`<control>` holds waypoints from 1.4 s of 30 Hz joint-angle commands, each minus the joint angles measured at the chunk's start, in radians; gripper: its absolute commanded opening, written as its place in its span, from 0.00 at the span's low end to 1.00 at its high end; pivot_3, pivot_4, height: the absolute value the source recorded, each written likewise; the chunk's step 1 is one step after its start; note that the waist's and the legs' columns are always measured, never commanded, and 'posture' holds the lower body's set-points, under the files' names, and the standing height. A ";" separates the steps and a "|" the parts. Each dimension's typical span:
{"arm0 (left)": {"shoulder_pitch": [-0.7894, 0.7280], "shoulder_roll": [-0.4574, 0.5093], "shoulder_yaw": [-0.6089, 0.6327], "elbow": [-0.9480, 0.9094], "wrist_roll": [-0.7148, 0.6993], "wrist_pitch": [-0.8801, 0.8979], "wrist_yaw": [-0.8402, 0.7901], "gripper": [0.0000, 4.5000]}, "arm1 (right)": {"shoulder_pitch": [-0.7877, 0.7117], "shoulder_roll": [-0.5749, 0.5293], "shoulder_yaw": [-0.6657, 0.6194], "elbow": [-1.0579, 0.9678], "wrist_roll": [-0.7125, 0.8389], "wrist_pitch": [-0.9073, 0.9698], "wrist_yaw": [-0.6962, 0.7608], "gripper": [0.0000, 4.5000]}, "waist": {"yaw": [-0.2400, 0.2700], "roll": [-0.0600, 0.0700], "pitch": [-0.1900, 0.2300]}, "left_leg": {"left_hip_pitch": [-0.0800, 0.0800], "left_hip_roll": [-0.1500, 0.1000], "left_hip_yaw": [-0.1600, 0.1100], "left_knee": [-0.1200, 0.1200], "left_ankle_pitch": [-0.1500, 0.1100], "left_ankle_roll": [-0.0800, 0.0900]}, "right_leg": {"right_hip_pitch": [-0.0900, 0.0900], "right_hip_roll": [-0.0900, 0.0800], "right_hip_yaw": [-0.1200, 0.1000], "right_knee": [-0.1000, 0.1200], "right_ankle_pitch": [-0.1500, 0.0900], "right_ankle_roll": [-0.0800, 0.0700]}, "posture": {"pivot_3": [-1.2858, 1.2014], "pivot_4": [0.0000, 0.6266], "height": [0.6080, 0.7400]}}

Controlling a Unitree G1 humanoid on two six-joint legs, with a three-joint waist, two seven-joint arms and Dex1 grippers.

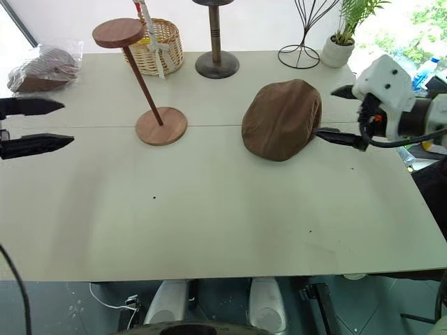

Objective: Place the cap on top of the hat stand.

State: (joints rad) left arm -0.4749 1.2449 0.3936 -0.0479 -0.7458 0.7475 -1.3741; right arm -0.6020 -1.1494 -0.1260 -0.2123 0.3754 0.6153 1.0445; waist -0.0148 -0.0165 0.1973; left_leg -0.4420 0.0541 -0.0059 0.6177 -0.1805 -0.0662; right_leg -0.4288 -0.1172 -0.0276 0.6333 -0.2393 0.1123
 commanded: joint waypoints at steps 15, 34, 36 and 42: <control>-0.180 -0.020 -0.311 -0.075 0.042 -0.034 -0.169 0.99 | 0.080 0.311 0.486 -0.393 -0.409 0.262 -0.528 1.00 | 0.001 -0.002 -0.001 | -0.002 0.000 -0.001 0.009 0.000 0.000 | 0.002 0.000 0.000 0.002 -0.001 -0.003 | 0.52 0.24 0.91; -0.268 -0.075 -0.343 -0.050 0.069 -0.008 -0.158 0.99 | 0.067 0.536 0.643 0.065 -0.827 0.066 -0.715 1.00 | -0.003 -0.004 -0.002 | -0.002 0.000 -0.002 0.011 -0.001 0.002 | 0.002 0.001 0.000 0.005 -0.001 -0.003 | 0.52 0.24 0.91; -0.273 -0.077 -0.338 -0.051 0.066 0.000 -0.152 0.99 | 0.061 0.536 0.659 0.122 -0.882 0.028 -0.734 1.00 | -0.001 -0.004 -0.002 | -0.002 0.000 -0.002 0.012 -0.001 0.002 | 0.002 0.001 0.001 0.005 -0.001 -0.003 | 0.52 0.24 0.91; -0.270 -0.074 -0.332 -0.050 0.068 -0.003 -0.142 0.99 | 0.043 0.572 0.671 0.287 -0.979 -0.058 -0.793 1.00 | 0.001 -0.007 -0.004 | -0.001 0.000 -0.003 0.013 -0.001 0.002 | 0.004 0.001 0.000 0.005 -0.001 -0.003 | 0.52 0.24 0.91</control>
State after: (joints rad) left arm -0.7209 1.1655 0.0395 -0.0939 -0.6771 0.7410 -1.5192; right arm -0.5635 -0.5795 0.5460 0.0074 -0.5776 0.5622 0.2592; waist -0.0135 -0.0234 0.1934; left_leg -0.4430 0.0540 -0.0087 0.6305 -0.1810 -0.0646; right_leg -0.4251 -0.1158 -0.0271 0.6387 -0.2401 0.1094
